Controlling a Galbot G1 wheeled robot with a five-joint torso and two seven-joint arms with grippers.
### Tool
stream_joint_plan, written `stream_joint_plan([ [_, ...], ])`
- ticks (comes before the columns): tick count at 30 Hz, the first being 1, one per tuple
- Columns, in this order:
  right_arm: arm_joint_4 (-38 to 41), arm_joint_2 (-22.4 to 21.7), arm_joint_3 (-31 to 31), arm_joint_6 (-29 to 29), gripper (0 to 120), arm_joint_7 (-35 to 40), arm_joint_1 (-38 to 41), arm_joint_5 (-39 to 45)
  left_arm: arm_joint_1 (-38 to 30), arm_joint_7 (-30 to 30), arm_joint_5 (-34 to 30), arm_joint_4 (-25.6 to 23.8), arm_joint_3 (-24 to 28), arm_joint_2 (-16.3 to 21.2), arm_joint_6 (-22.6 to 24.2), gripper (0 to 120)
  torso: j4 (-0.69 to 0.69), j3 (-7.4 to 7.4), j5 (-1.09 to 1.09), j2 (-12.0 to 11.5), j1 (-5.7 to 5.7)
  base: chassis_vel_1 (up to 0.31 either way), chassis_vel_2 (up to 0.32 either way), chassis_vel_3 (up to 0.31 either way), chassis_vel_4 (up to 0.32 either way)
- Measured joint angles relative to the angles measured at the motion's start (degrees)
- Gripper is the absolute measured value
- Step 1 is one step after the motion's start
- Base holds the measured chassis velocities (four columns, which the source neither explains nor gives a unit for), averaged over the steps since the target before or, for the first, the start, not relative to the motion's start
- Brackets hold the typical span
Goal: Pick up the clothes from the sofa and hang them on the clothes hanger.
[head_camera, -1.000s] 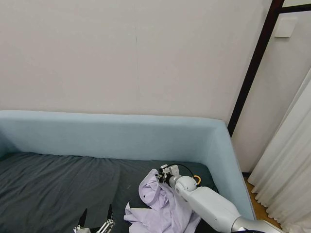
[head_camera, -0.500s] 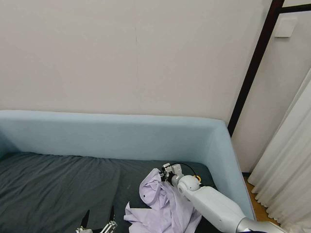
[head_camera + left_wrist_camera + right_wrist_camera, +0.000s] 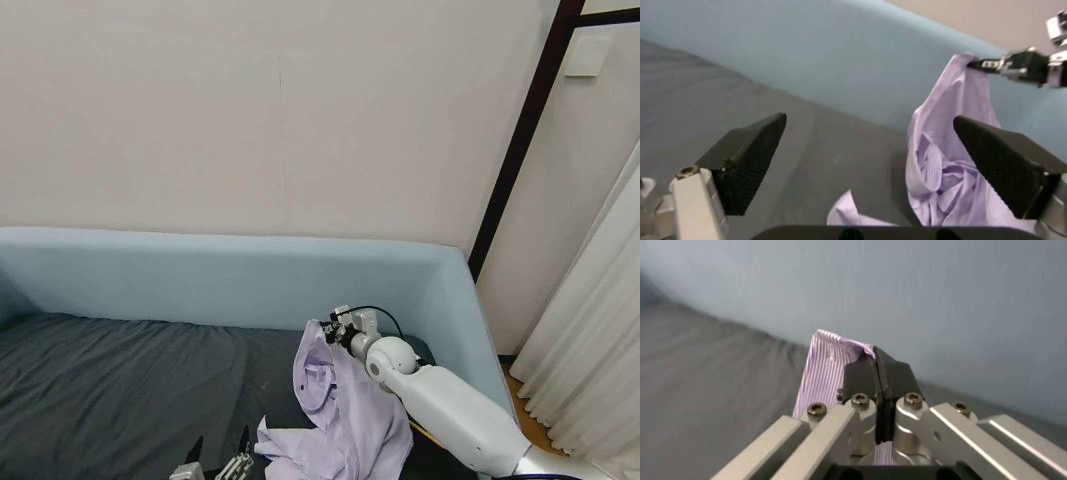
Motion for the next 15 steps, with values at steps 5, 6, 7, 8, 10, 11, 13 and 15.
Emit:
stream_joint_plan([
  [5, 7.15, -1.26, 2.21, -2.31, 0, 5.52, 2.76, 3.18, -1.50, -0.06, -2.13, -1.47, -0.32, 3.38, 0.78, 98, 0.01, 0.00, -0.01, 0.00, 0.00, 0.000, 0.000, 0.000, 0.000],
  [6, 8.81, -1.52, 2.64, -2.93, 0, 7.33, 3.72, 3.91, -1.94, -0.04, -3.06, -2.08, -0.33, 4.52, 1.26, 98, 0.01, 0.00, 0.00, 0.00, 0.00, 0.000, 0.000, 0.000, 0.000],
  [7, 10.24, -1.74, 3.05, -3.56, 0, 9.25, 4.76, 4.79, -2.65, -0.02, -4.34, -2.91, -0.35, 6.06, 1.86, 98, 0.02, 0.00, -0.02, 0.00, 0.00, 0.000, 0.000, 0.000, 0.000],
  [8, 10.24, -1.74, 3.05, -3.56, 0, 9.25, 4.76, 4.79, -2.65, -0.02, -4.34, -2.91, -0.35, 6.06, 1.86, 98, 0.02, 0.00, -0.02, 0.00, 0.00, 0.000, 0.000, 0.000, 0.000],
  [10, 12.62, -1.97, 4.02, -5.06, 0, 12.59, 6.66, 6.61, -4.13, 0.02, -6.09, -3.97, -0.57, 9.00, 2.53, 98, 0.01, 0.00, -0.01, 0.00, 0.00, 0.000, 0.000, 0.000, 0.000],
  [11, 13.53, -2.12, 4.40, -5.53, 0, 13.77, 7.46, 7.15, -4.83, 0.08, -6.60, -4.28, -0.65, 10.38, 2.71, 98, 0.01, 0.00, -0.02, 0.00, 0.00, 0.000, 0.000, 0.000, 0.000],
  [13, 14.35, -2.31, 4.63, -5.86, 0, 14.70, 8.15, 7.56, -5.43, 0.14, -6.99, -4.43, -0.71, 11.79, 2.77, 98, 0.00, 0.00, -0.01, 0.00, 0.00, 0.000, 0.000, 0.000, 0.000],
  [15, 16.48, -2.69, 5.36, -7.10, 0, 17.54, 9.65, 9.27, -6.46, 0.30, -7.85, -4.82, -0.76, 14.13, 2.85, 98, 0.00, 0.00, -0.01, -0.01, 0.00, 0.000, 0.000, 0.000, 0.000],
])
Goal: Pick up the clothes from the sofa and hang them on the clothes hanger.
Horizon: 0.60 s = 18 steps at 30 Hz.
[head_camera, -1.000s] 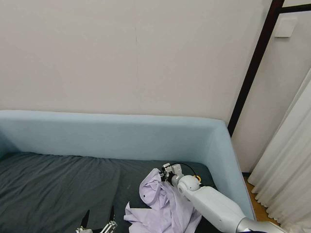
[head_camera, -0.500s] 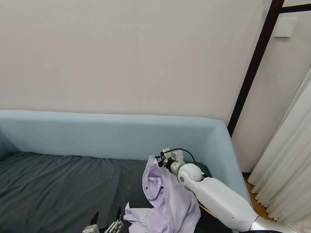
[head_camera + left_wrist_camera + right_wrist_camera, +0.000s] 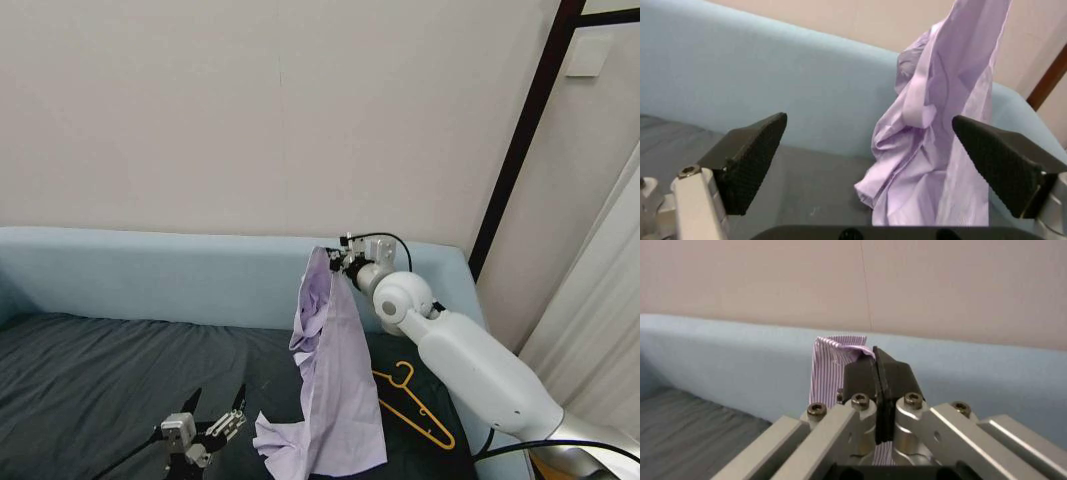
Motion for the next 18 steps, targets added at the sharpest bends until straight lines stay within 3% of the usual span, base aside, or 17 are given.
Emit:
stream_joint_plan([
  [7, 6.21, -2.38, -0.69, -2.83, 0, 4.98, 2.22, 4.26, -1.91, 0.72, -4.46, -1.92, 0.52, 2.36, 1.42, 98, 0.01, -0.01, 0.01, 0.00, 0.00, 0.000, 0.000, 0.000, 0.000],
  [15, 9.13, -5.13, -2.25, -2.97, 0, 4.36, -0.34, 4.31, -6.75, -0.11, -22.45, -4.49, 3.51, 2.49, 3.71, 98, 0.02, 0.00, 0.02, 0.01, 0.00, 0.000, 0.000, 0.000, 0.000],
  [18, 10.22, -6.26, -1.86, -2.77, 0, 3.85, -1.79, 3.93, -9.70, -1.50, -25.36, -4.52, 3.69, 2.16, 3.74, 97, 0.00, 0.00, 0.01, 0.00, 0.00, 0.000, 0.000, 0.000, 0.000],
])
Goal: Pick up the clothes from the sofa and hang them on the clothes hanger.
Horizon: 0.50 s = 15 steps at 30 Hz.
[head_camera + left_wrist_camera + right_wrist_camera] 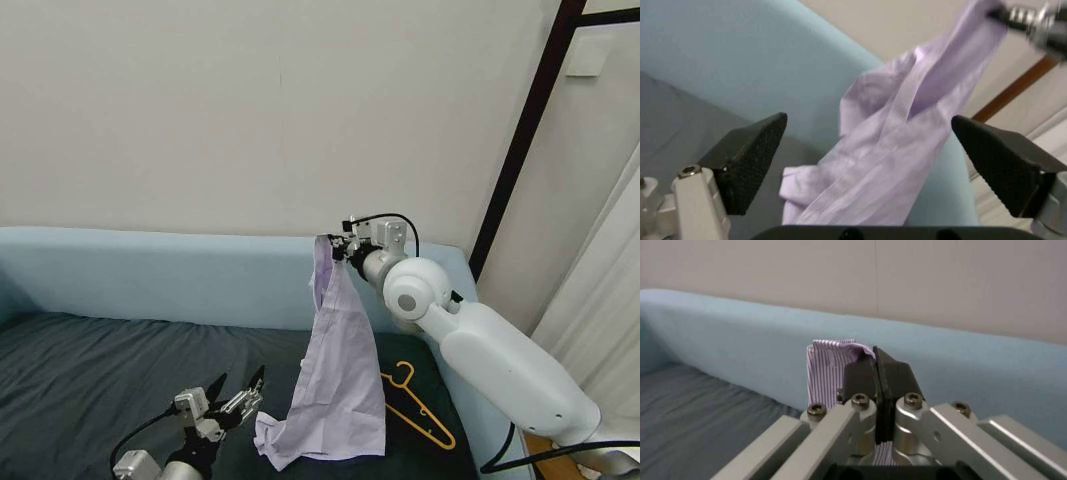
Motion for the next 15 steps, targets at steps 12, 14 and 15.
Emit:
stream_joint_plan([
  [12, 3.55, -2.17, 1.02, 2.08, 0, -2.37, -2.55, 0.12, -9.72, -3.87, 0.54, 1.79, 1.71, 4.73, 3.72, 98, 0.03, 0.00, -0.01, 0.00, 0.00, 0.000, 0.000, 0.000, 0.000],
  [14, 3.69, -0.86, -0.30, 2.59, 0, -3.07, -1.08, 0.37, -11.74, -3.45, 0.28, 2.23, 3.38, 6.73, 3.56, 98, 0.05, 0.00, -0.02, 0.00, 0.00, 0.000, 0.000, 0.000, 0.000],
  [15, 3.98, -0.33, -0.67, 2.74, 0, -3.21, -0.65, 0.61, -13.36, -3.39, 0.12, 2.84, 4.82, 7.39, 3.40, 99, 0.07, 0.00, -0.01, 0.00, 0.00, 0.000, 0.000, 0.000, 0.000],
])
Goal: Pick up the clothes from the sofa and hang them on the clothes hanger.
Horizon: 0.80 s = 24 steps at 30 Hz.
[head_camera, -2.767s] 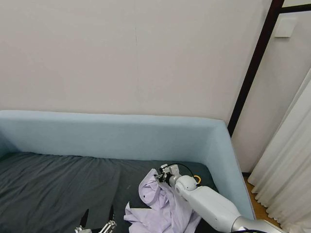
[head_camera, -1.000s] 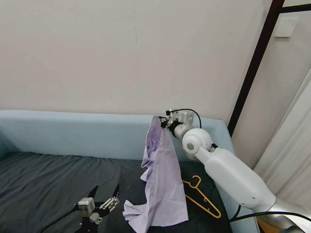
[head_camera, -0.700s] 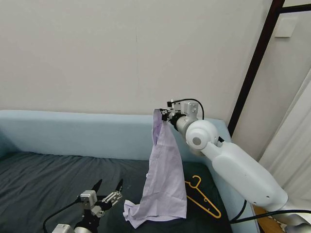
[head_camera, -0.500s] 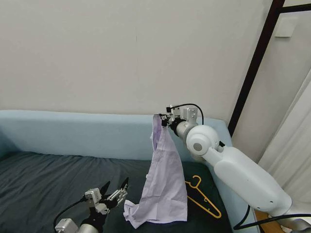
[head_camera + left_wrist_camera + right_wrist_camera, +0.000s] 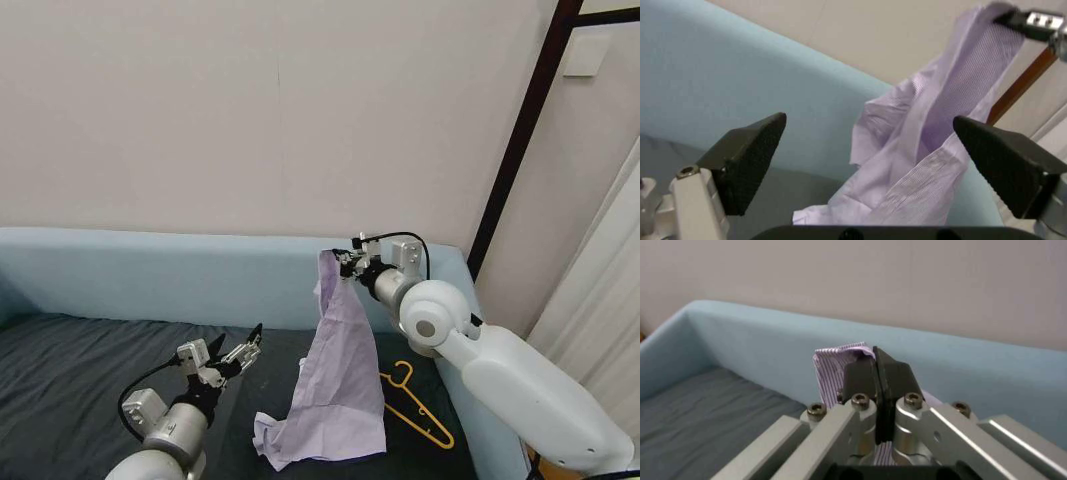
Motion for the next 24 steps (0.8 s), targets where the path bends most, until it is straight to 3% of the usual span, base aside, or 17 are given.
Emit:
stream_joint_plan([
  [4, 1.31, 0.43, -0.33, 0.16, 0, -0.03, 0.28, 0.44, -7.25, 0.08, -0.48, 3.06, 5.60, 1.16, -0.13, 99, -0.10, 0.00, -0.01, 0.00, 0.00, 0.000, 0.000, 0.000, 0.000],
  [8, 1.89, 0.26, -0.41, 0.18, 0, -0.02, -0.06, 0.48, -11.51, 0.13, -1.17, 4.82, 8.31, 1.30, -0.13, 99, -0.07, 0.00, 0.00, 0.00, 0.00, 0.000, 0.000, 0.000, 0.000],
  [17, 4.05, -1.10, 1.04, 0.22, 0, 0.67, -1.51, 2.08, -22.14, -1.54, -4.11, 8.95, 16.07, -1.73, 1.31, 99, -0.07, 0.00, 0.01, 0.00, 0.00, 0.000, 0.000, 0.000, 0.000],
  [24, 5.41, -1.92, 1.99, 0.22, 0, 1.48, -1.38, 4.73, -26.00, -2.67, -4.78, 12.27, 20.37, -4.43, 2.42, 99, -0.05, 0.00, 0.01, 0.00, 0.00, 0.000, 0.000, 0.000, 0.000],
])
